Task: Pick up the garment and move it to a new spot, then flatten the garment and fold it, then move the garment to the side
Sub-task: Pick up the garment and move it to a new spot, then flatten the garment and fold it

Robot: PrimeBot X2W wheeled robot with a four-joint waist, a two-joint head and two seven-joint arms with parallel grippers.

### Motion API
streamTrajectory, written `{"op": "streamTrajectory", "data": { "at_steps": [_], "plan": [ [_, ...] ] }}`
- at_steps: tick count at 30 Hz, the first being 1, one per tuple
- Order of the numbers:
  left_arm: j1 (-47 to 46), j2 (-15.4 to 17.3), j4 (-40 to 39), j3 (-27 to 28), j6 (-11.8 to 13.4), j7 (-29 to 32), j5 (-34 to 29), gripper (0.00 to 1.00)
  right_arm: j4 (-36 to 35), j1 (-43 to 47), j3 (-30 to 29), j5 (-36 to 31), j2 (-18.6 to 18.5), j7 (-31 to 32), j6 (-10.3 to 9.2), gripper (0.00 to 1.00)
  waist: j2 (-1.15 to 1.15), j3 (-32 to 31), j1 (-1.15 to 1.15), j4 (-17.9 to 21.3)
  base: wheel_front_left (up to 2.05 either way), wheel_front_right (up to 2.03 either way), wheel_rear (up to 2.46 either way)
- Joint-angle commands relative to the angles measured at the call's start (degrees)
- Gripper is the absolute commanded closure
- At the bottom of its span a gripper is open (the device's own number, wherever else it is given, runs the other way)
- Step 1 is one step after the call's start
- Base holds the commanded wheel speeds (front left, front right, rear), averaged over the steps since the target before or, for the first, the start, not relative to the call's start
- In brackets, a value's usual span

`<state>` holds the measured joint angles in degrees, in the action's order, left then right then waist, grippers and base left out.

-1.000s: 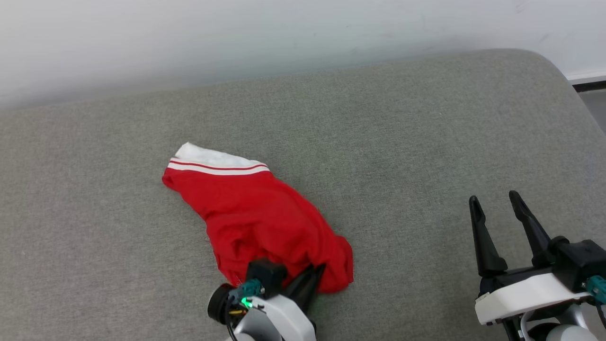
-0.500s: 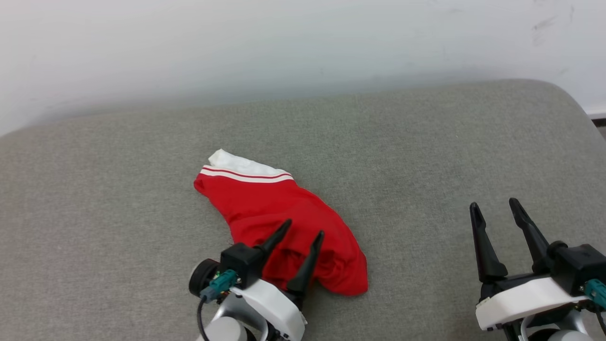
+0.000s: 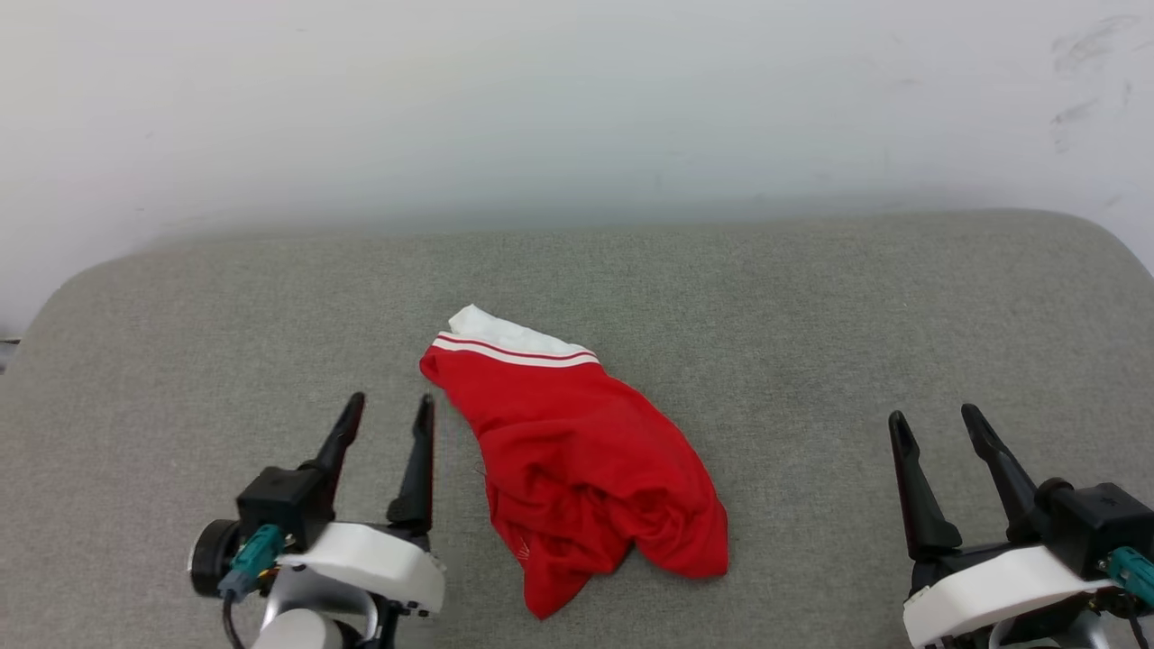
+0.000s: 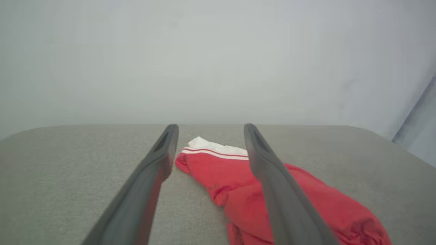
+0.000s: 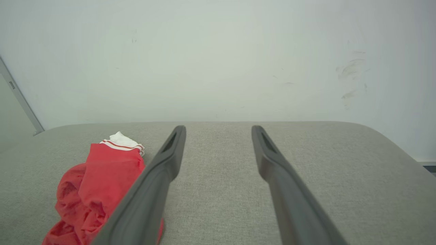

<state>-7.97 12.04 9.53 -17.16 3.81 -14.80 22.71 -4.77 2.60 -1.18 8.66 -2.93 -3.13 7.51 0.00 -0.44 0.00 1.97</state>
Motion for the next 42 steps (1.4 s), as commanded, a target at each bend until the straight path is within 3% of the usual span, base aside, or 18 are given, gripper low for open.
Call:
{"op": "streamTrajectory", "data": {
  "at_steps": [1, 5, 11, 25, 31, 42],
  "plan": [
    [0.8, 0.3, -0.4, 0.6, 0.4, -0.2, -0.3, 0.0, -0.1, 0.5, 0.0, 0.6, 0.1, 0.0, -0.04, 0.0, 0.0, -0.2, 0.0, -0.2, 0.0, 0.0, 0.0],
    [3.0, 2.2, -1.5, 3.0, 1.9, -0.4, -0.9, 0.0, -0.1, 0.9, 0.4, 0.6, 0.1, 0.3, -0.04, 0.0, 0.0, -0.6, 0.0, -0.6, 0.0, 0.0, 0.0],
    [5.0, 3.8, -2.1, 3.8, 1.7, -0.4, -1.1, 0.0, -0.3, 1.0, 0.5, 0.6, 0.1, 0.8, -0.04, 0.0, 0.0, -0.6, 0.0, -1.0, 0.0, 0.0, 0.0],
    [3.8, 3.2, -2.3, 2.7, 1.4, -0.5, -1.0, 0.0, 3.1, 0.1, -2.7, 1.4, 0.1, 3.2, -0.03, 0.0, 0.0, 0.1, 0.0, -2.0, 0.0, 0.0, 0.0],
    [1.9, 2.5, -2.9, 1.6, 0.7, -0.5, -1.6, 0.0, 9.4, -5.8, -0.9, 4.6, -1.6, 10.9, -0.03, 0.0, 0.0, 2.6, 0.0, -4.2, 0.0, 0.0, 0.0],
    [-1.9, -0.2, -2.9, -0.6, -1.4, -0.4, -2.9, 0.0, 20.3, -21.5, 12.4, 15.4, -10.0, 29.1, -0.03, 0.0, 0.0, 7.9, 0.0, -10.6, 0.0, 0.0, 0.0]
  ]
}}
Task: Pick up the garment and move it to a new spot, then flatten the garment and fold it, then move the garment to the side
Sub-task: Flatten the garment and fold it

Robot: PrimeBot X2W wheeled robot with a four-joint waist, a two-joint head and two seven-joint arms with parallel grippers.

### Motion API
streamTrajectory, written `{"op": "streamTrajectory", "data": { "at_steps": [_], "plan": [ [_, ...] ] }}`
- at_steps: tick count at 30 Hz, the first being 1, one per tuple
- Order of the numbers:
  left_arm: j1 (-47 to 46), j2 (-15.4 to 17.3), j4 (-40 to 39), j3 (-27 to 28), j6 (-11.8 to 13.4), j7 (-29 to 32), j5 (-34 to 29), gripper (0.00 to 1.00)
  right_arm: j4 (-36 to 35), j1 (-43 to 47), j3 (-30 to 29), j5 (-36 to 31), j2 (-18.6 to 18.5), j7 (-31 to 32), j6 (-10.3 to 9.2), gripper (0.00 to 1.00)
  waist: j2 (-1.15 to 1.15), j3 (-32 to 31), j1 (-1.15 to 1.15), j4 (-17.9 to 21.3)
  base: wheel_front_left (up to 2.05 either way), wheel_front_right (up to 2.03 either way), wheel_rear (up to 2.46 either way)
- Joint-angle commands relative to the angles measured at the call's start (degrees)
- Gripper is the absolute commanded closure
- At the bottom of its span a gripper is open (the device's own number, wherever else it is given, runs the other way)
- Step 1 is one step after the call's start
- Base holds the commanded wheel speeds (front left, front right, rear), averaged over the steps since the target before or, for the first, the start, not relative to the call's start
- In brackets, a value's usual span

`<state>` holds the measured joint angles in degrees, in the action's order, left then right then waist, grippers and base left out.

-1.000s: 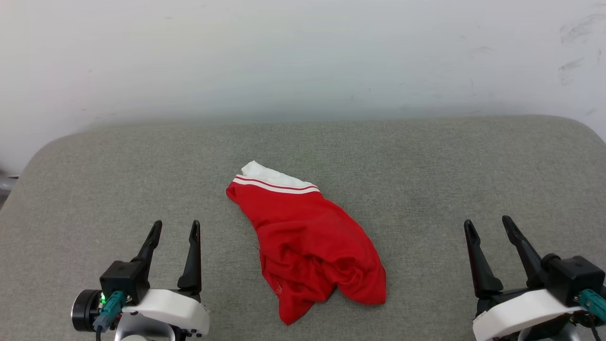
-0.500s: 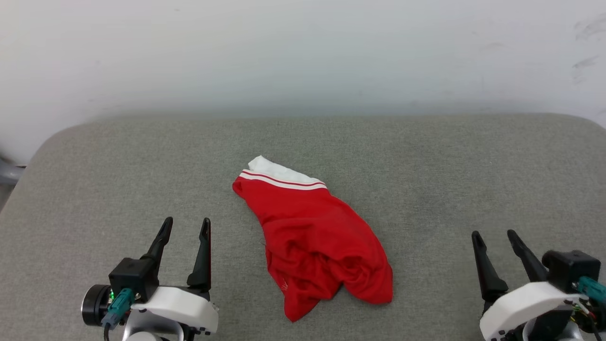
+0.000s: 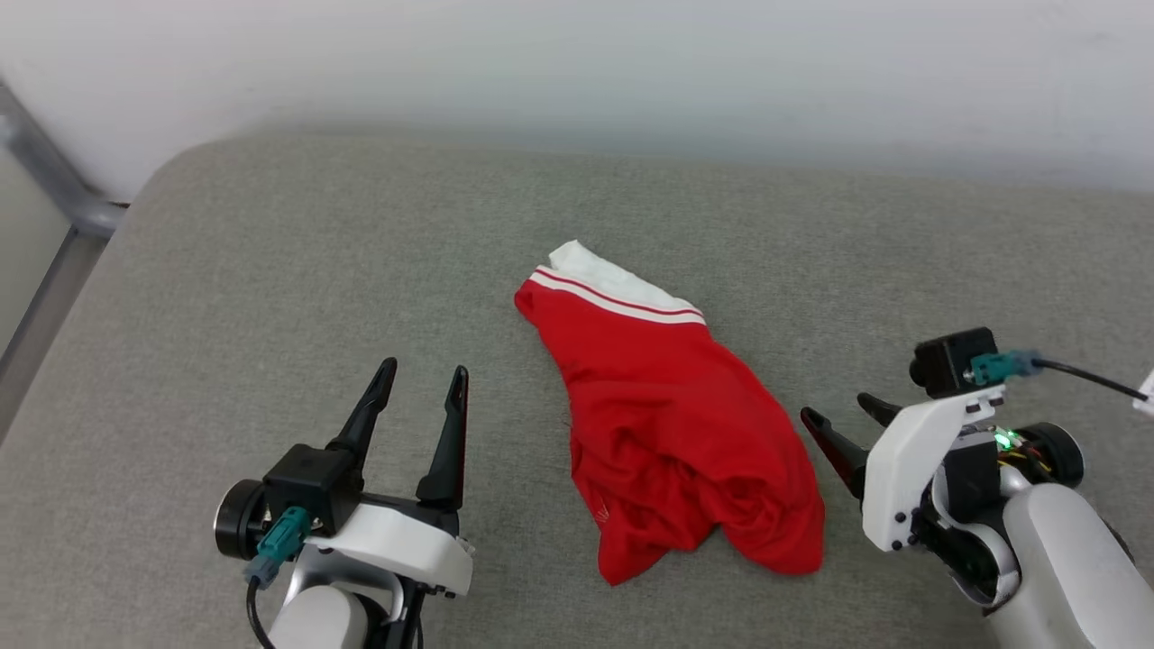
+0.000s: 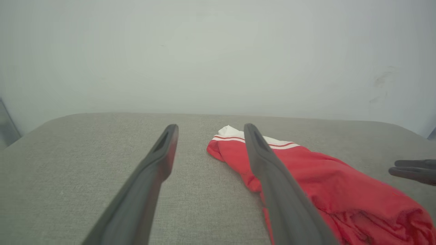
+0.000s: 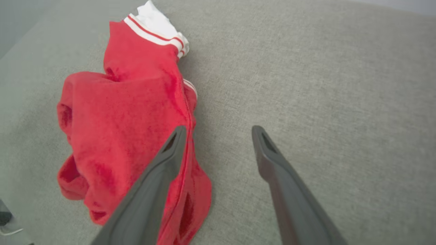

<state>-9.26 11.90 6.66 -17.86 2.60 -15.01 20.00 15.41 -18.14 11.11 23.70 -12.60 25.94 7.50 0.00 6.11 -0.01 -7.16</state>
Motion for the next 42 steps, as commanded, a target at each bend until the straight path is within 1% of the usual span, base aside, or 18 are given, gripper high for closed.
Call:
{"op": "streamTrajectory", "data": {
  "at_steps": [1, 8, 12, 13, 14, 15, 18, 21, 25, 27, 28, 29, 31, 32, 33, 34, 37, 42],
  "plan": [
    [-0.8, -0.5, -0.1, 0.1, -0.3, -0.2, -0.2, 0.0, 0.9, -1.8, 1.4, 0.8, -0.8, 1.2, -0.02, 0.0, 0.0, 1.8, 0.01, -2.0, 0.0, 0.0, 0.0],
    [-1.7, -2.5, 0.7, 1.0, -1.5, -0.2, -0.8, 0.0, 4.7, -6.9, 9.9, 7.2, -3.6, 7.4, -0.02, 0.0, 0.0, 4.2, 0.01, -4.6, 0.0, 0.0, 0.0],
    [-1.9, -3.2, 1.3, 1.8, -2.1, -0.2, -1.4, 0.0, 6.7, -7.8, 13.0, 11.6, -4.4, 10.8, -0.02, 0.0, 0.0, 4.4, 0.01, -5.1, 0.0, 0.0, 0.0],
    [-1.9, -3.4, 1.5, 1.9, -2.3, -0.2, -1.6, 0.0, 6.9, -7.9, 13.4, 12.6, -4.4, 11.2, -0.02, 0.52, 0.0, 4.4, 0.01, -5.2, 0.0, 0.0, 0.0],
    [-1.8, -3.7, 1.6, 2.2, -2.5, -0.2, -1.8, 0.0, 6.6, -8.2, 13.8, 13.5, -4.4, 11.0, -0.02, 0.87, 0.0, 4.3, 0.01, -5.2, 0.0, 0.0, 0.0],
    [-1.7, -3.9, 1.6, 2.4, -2.5, -0.2, -1.8, 0.0, 6.3, -8.6, 14.1, 14.0, -4.7, 10.5, -0.02, 1.0, 0.0, 4.3, 0.01, -5.1, 0.0, 0.0, 0.0],
    [-0.9, -4.3, 1.9, 3.2, -2.8, -0.2, -2.2, 0.0, 5.2, -9.8, 15.0, 13.9, -5.6, 8.0, -0.02, 1.0, 0.0, 3.6, 0.01, -4.6, 0.0, 0.0, 0.0],
    [-0.3, -4.4, 2.3, 4.1, -3.0, -0.2, -2.6, 0.0, 3.8, -11.0, 15.3, 12.4, -6.4, 4.9, -0.02, 1.0, 0.0, 2.7, 0.01, -3.4, 0.0, 0.0, 0.0],
    [0.8, -4.4, 2.9, 4.7, -3.5, -0.2, -2.7, 0.0, 2.0, -11.3, 12.6, 9.3, -7.6, 1.1, -0.03, 1.0, 0.0, 1.1, 0.01, -1.2, 0.0, 0.0, 0.0],
    [1.2, -4.4, 3.1, 4.9, -3.6, -0.2, -2.8, 0.0, 1.0, -9.4, 10.2, 7.6, -7.6, 0.0, -0.03, 1.0, 0.0, 0.3, 0.01, -0.1, 0.0, 0.0, 0.0],
    [1.2, -4.4, 3.1, 4.9, -3.6, -0.2, -2.8, 0.0, 1.0, -9.4, 10.2, 7.6, -7.6, 0.0, -0.03, 1.0, 0.0, 0.3, 0.01, -0.1, 0.0, 0.0, 0.0],
    [1.8, -4.3, 3.5, 5.1, -3.8, -0.2, -2.8, 0.0, -0.2, -6.5, 6.8, 5.9, -7.4, -0.7, -0.03, 1.0, 0.0, -0.5, 0.01, 1.1, 0.0, 0.0, 0.0],
    [2.2, -4.3, 3.8, 5.2, -4.0, -0.2, -2.7, 0.0, -1.7, -2.7, 3.2, 4.2, -6.7, -0.9, -0.03, 1.0, 0.0, -1.1, 0.01, 2.1, 0.0, 0.0, 0.0],
    [2.2, -4.3, 3.8, 5.2, -4.0, -0.2, -2.7, 0.0, -1.7, -2.7, 3.2, 4.2, -6.7, -0.9, -0.03, 1.0, 0.0, -1.1, 0.01, 2.1, 0.0, 0.0, 0.0],
    [2.4, -4.3, 3.9, 5.2, -4.0, -0.2, -2.7, 0.0, -2.6, -0.4, 1.7, 3.5, -6.2, -0.7, -0.02, 1.0, 0.0, -1.4, 0.01, 2.6, 0.0, 0.0, 0.0],
    [3.0, -4.2, 4.2, 5.5, -3.8, -0.2, -2.5, 0.0, -4.6, 4.8, -0.6, 2.5, -5.1, 0.0, -0.02, 1.0, 0.0, -2.0, 0.01, 3.6, 0.0, 0.0, 0.0],
    [4.0, -4.2, 4.5, 5.7, -3.7, -0.2, -2.1, 0.0, -7.7, 13.2, -2.5, 1.3, -2.4, 1.8, -0.02, 1.0, 0.0, -3.0, 0.01, 4.9, 0.0, 0.0, 0.0],
    [5.7, -4.2, 5.3, 5.8, -3.6, -0.2, -1.7, 0.0, -10.8, 24.9, -2.4, 0.5, 2.8, 4.8, -0.02, 1.0, 0.0, -4.3, 0.01, 6.0, 0.0, 0.0, 0.0]
  ]
}}
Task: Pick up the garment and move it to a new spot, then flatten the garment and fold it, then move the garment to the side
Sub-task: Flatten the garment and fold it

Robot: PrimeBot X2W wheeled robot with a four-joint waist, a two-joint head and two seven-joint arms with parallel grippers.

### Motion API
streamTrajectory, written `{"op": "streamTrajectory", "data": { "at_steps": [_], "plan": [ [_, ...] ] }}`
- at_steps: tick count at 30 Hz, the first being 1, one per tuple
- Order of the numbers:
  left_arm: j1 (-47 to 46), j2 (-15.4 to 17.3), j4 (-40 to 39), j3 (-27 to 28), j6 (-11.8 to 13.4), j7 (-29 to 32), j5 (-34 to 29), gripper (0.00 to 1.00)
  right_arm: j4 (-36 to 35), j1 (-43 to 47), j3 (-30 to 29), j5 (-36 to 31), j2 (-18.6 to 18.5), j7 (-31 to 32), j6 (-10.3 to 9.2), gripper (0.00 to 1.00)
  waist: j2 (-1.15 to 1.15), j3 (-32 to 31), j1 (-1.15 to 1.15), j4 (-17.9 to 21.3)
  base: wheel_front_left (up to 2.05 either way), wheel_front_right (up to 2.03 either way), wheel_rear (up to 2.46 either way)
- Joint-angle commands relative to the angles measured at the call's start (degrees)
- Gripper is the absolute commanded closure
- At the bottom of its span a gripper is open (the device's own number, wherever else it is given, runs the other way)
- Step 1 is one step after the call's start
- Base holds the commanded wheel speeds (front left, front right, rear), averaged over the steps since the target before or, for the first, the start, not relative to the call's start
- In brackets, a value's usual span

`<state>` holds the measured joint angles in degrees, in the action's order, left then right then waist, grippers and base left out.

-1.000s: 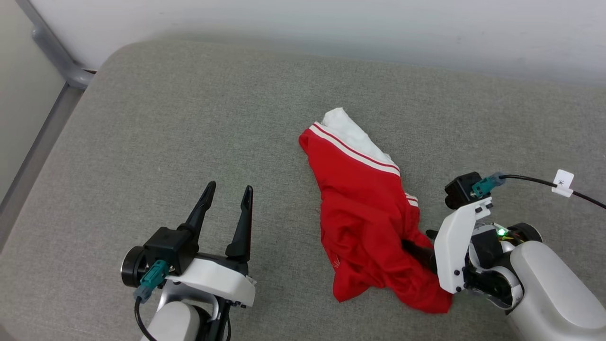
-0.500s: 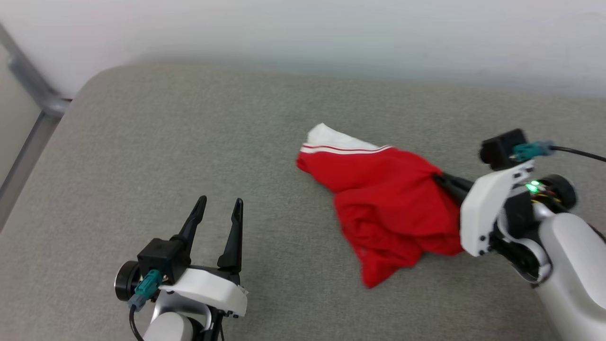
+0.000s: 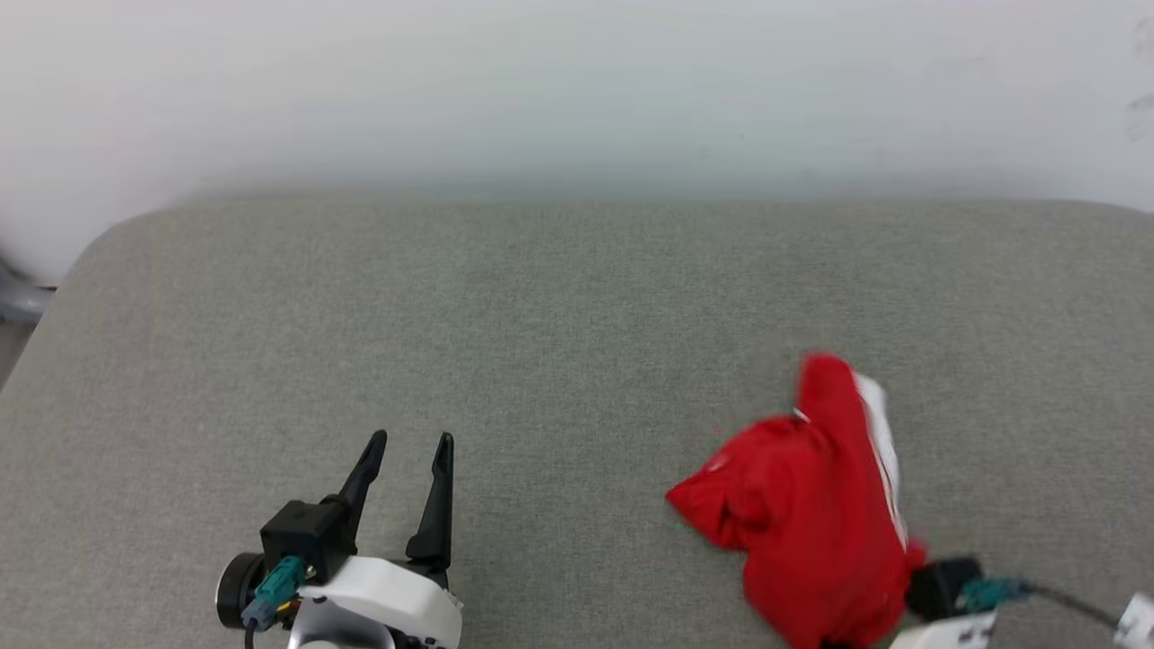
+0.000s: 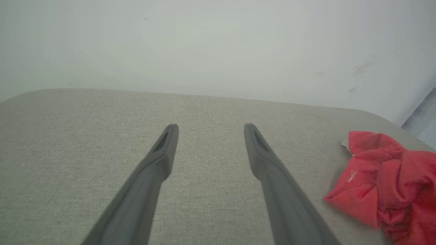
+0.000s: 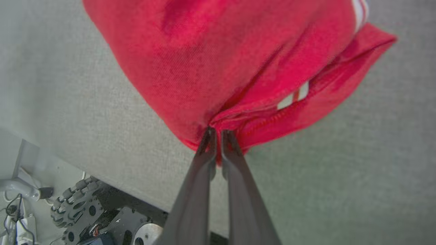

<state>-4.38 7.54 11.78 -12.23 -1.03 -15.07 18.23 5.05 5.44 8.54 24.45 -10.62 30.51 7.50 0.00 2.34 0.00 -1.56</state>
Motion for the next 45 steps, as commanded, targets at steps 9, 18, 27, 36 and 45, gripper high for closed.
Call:
{"op": "streamTrajectory", "data": {
  "at_steps": [9, 18, 27, 36, 45],
  "plan": [
    [2.2, 0.3, 0.4, -0.5, 0.2, 0.3, 0.6, 0.0, -4.6, 6.4, -3.0, -3.0, 5.9, -9.7, -0.03, 0.0, 0.0, -2.0, 0.0, 0.8, 0.0, 0.0, 0.0],
    [2.9, 0.8, -0.5, -0.6, 0.7, 0.7, 1.1, 0.0, -8.6, 5.4, -7.5, -3.6, 7.6, -24.1, -0.02, 0.0, 0.0, -2.5, 0.0, 1.1, 0.0, 0.0, 0.0],
    [1.2, 0.4, -1.0, -1.0, 1.1, 0.6, 1.2, 0.0, -5.7, -0.1, -16.5, -2.4, 5.2, -16.7, -0.03, 0.0, 0.0, -1.0, 0.0, 0.3, 0.0, 0.0, 0.0],
    [-1.8, -0.1, -1.0, -1.2, 0.7, 0.2, 0.9, 0.0, 1.1, -8.5, -19.7, 1.0, -3.2, -0.7, -0.02, 0.0, 0.0, 3.3, 0.0, -1.5, 0.0, 0.0, 0.0],
    [-5.0, -0.9, -0.7, -1.5, 0.0, -0.1, 0.1, 0.0, 10.4, -15.2, -14.1, 3.5, -7.2, 7.4, -0.02, 0.0, 0.0, 7.9, 0.0, -3.8, 0.0, 0.0, 0.0]
  ]
}}
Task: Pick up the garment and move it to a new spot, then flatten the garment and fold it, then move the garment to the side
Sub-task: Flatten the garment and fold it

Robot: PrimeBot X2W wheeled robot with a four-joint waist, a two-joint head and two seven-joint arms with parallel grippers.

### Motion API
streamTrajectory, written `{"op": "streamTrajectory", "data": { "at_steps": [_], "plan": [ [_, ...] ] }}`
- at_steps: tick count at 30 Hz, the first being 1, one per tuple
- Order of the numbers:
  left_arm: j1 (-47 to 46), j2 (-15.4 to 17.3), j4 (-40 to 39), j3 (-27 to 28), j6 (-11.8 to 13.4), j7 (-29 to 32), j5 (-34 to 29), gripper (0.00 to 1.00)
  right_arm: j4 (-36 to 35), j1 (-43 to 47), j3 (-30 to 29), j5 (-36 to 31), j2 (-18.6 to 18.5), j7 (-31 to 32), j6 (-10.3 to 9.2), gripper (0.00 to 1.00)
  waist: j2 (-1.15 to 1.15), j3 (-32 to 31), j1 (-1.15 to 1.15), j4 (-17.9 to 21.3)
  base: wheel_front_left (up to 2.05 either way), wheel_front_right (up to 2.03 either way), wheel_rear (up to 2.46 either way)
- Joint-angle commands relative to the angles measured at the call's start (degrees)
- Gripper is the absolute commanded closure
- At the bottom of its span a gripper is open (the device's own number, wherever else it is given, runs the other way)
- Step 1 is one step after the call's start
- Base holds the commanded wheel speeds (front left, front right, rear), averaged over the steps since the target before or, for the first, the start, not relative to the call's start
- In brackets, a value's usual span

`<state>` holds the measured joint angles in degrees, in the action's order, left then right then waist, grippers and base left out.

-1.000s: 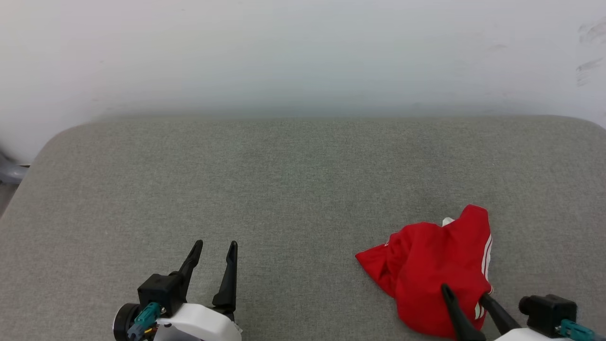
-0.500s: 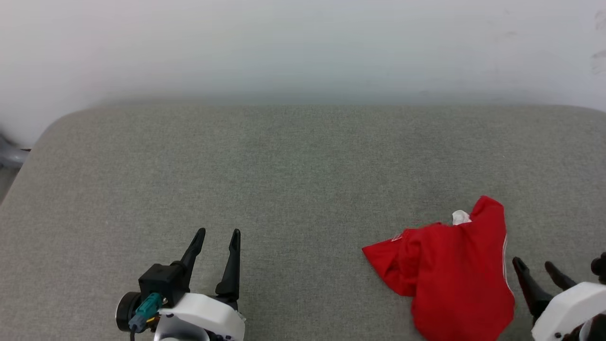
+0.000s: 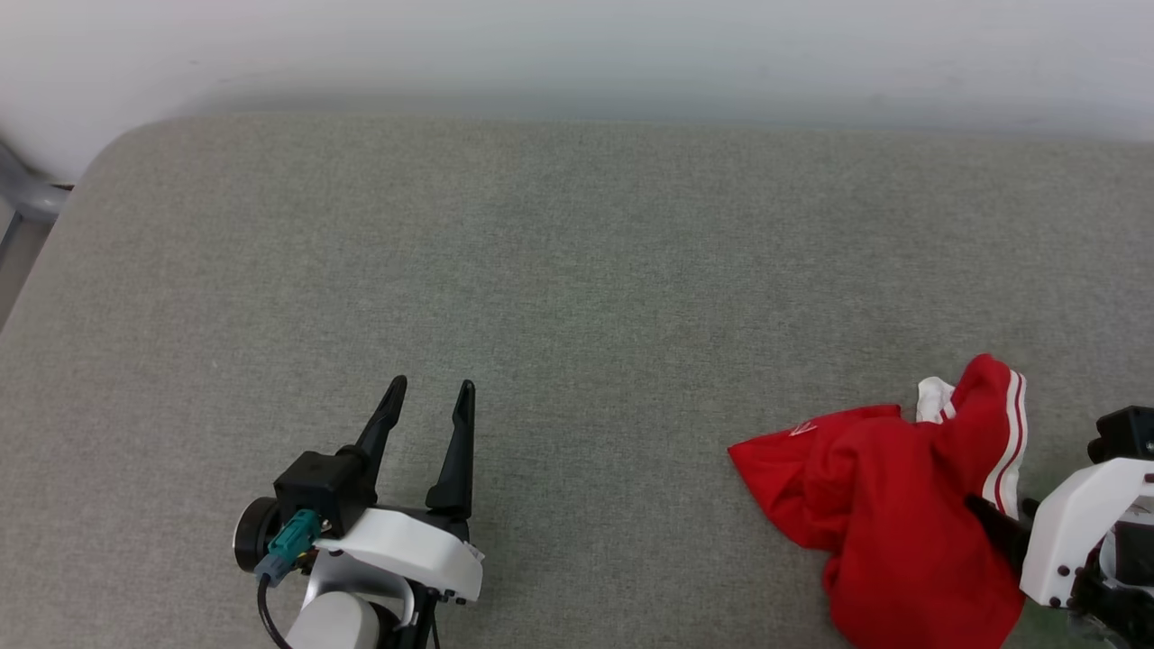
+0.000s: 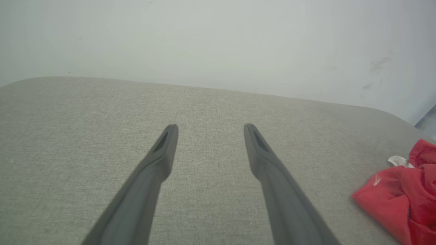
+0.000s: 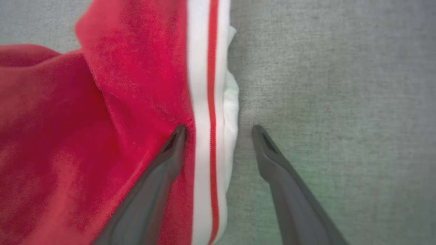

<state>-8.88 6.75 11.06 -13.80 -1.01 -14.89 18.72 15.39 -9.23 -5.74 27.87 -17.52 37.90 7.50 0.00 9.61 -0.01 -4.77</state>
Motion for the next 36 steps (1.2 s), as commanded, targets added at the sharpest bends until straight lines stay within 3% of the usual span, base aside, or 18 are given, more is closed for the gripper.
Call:
{"op": "streamTrajectory", "data": {
  "at_steps": [1, 5, 6, 7, 8, 15, 24, 29, 36],
  "plan": [
    [-0.8, -0.2, 0.1, 0.0, -0.2, -0.3, -0.5, 0.0, 1.2, -0.8, 1.0, 0.7, -0.2, 0.7, -0.02, 0.0, 0.0, 0.9, 0.01, -0.8, 0.0, 0.0, 0.0],
    [-1.1, -0.4, 0.4, 0.5, -0.4, -0.4, -0.6, 0.0, 5.7, -0.2, 4.0, 2.2, 1.3, 4.7, 0.0, 0.0, 0.0, 1.5, 0.01, -1.0, 0.0, 0.0, 0.0],
    [-1.2, -0.5, 0.3, 0.6, -0.4, -0.4, -0.6, 0.0, 7.0, 0.0, 4.4, 2.6, 1.6, 6.2, 0.0, 0.53, 0.0, 1.5, 0.01, -1.0, 0.0, 0.0, 0.0],
    [-1.2, -0.5, 0.3, 0.8, -0.5, -0.4, -0.7, 0.0, 7.7, 0.1, 4.7, 3.0, 1.9, 7.1, 0.0, 0.81, 0.0, 1.5, 0.01, -1.0, 0.0, 0.0, 0.0],
    [-1.1, -0.6, 0.3, 0.8, -0.5, -0.4, -0.8, 0.0, 8.2, 0.1, 4.9, 3.2, 2.1, 7.4, 0.0, 1.0, 0.0, 1.4, 0.01, -1.0, 0.0, 0.0, 0.0],
    [0.3, -0.6, 1.1, 1.5, -0.8, -0.4, -1.3, 0.0, 0.4, -6.9, 3.8, 0.2, 1.1, -2.9, -0.02, 1.0, 0.0, -2.0, 0.01, -0.2, 0.0, 0.0, 0.0],
    [1.4, 0.0, 1.3, 1.3, -0.9, -0.3, -1.1, 0.0, -10.7, -10.0, 13.9, -2.1, 7.7, -9.3, -0.02, 1.0, 0.0, -4.5, 0.01, 0.3, 0.0, 0.0, 0.0],
    [1.5, 0.1, 1.0, 0.6, -1.0, -0.1, -1.0, 0.0, -9.6, -7.0, 24.9, -0.7, 11.5, -9.4, -0.03, 1.0, 0.0, -4.4, 0.01, -0.3, 0.0, 0.0, 0.0],
    [1.4, -0.1, 1.6, -0.1, -1.3, 0.0, -0.8, 0.0, -1.1, -3.0, 36.1, 2.0, 13.4, -11.6, -0.02, 1.0, 0.0, -3.6, 0.01, -1.6, 0.0, 0.0, 0.0]
  ]
}}
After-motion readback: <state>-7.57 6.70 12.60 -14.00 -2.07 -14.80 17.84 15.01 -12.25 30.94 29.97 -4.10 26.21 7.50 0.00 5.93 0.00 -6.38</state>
